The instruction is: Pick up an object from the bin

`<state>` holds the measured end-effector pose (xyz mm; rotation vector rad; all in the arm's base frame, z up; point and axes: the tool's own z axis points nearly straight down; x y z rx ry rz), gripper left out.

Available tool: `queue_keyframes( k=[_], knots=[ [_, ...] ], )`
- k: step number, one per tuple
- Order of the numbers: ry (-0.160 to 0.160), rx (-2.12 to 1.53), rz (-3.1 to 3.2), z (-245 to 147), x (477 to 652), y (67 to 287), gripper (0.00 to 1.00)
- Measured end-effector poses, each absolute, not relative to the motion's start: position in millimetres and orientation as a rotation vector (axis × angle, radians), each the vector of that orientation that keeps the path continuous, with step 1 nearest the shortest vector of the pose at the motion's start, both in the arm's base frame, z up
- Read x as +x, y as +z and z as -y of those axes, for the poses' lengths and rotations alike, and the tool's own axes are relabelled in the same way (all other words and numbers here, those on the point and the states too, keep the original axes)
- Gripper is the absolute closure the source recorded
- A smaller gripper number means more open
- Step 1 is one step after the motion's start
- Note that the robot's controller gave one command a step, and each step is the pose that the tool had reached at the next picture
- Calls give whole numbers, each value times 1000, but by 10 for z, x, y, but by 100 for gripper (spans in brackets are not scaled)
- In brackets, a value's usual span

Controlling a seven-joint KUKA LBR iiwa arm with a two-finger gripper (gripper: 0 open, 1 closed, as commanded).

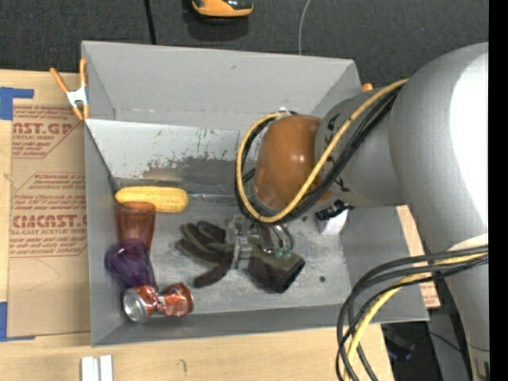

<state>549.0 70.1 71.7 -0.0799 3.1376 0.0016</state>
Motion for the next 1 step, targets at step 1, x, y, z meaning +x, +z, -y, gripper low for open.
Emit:
queue_keyframes(
  k=[1],
  knots=[
    [0, -80, -3135, -641, 5543, 2343, 100]
  ],
)
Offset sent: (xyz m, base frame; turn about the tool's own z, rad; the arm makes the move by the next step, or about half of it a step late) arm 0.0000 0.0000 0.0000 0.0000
